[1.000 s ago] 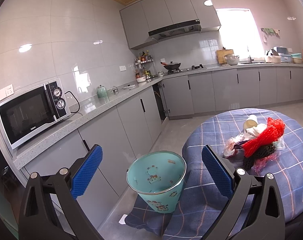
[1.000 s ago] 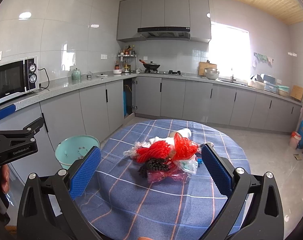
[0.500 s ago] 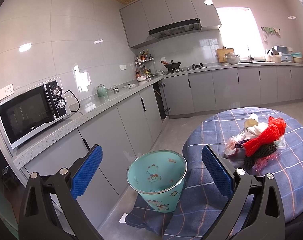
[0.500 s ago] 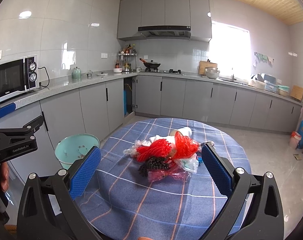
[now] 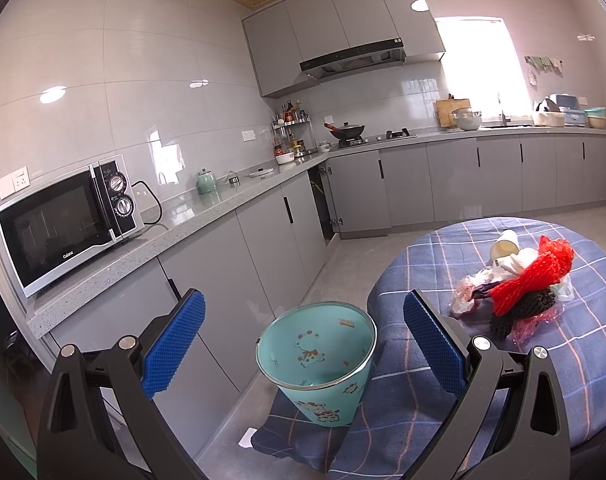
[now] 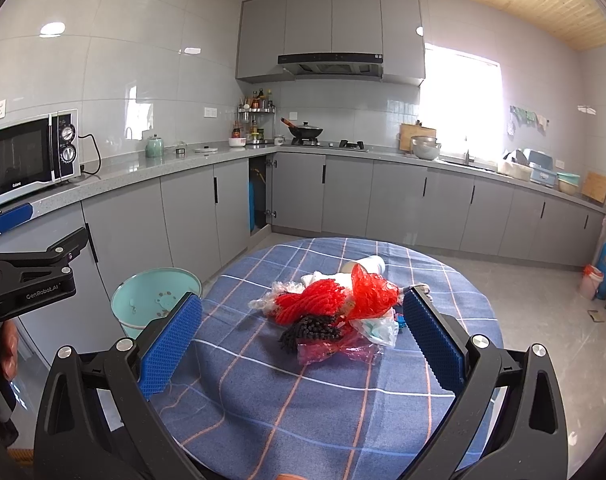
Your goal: Collect trash
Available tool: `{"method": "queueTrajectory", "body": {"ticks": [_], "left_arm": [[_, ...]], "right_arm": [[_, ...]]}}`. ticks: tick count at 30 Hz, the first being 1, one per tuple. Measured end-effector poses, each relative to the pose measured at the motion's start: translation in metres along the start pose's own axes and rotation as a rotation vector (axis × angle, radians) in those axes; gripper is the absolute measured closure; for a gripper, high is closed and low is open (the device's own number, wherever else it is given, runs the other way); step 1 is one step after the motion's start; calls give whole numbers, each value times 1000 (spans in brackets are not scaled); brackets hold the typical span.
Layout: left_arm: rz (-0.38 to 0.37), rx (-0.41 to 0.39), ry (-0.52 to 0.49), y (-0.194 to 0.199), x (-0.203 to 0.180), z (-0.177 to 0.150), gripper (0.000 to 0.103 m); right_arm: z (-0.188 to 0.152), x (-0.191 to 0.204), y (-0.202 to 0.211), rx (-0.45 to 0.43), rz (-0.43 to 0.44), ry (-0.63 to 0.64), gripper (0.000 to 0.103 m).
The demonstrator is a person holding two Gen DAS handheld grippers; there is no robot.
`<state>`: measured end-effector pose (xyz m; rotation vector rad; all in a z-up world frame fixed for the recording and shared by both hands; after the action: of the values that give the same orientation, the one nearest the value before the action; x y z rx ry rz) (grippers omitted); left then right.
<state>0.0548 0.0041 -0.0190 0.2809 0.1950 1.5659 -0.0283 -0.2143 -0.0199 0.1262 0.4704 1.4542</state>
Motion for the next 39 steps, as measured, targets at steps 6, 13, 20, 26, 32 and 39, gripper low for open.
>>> {"method": "queueTrajectory", "body": {"ticks": [6, 13, 20, 26, 32, 39], "left_arm": [[1, -5, 2, 1, 1, 2, 5], [2, -6, 0, 2, 1, 1, 5], [1, -5, 1, 2, 1, 1, 5], [2, -6, 0, 2, 1, 1, 5], [2, -6, 0, 2, 1, 1, 5], [-5, 4, -2, 0, -2, -1, 5]], "right_arm": [[1, 0, 0, 0, -2, 1, 4], [1, 0, 0, -1, -2, 1, 4], [1, 0, 1, 0, 0, 3, 4], [1, 0, 1, -1, -1, 3, 4], [1, 0, 1, 0, 0, 5, 4], [2, -3, 0, -1, -9, 4, 4]]}}
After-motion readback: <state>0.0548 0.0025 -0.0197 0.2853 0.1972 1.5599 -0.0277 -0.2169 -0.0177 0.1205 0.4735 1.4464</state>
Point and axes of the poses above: each gripper's, at about its wrist camera, not at the fingertips, and y roughly against the way its jaws point, x to its left, z to its top, the point moved 5 cm from there along -y, roughly the way its jaws point, and after that the axes turned 12 degrees about y, right-handed, at the moved point
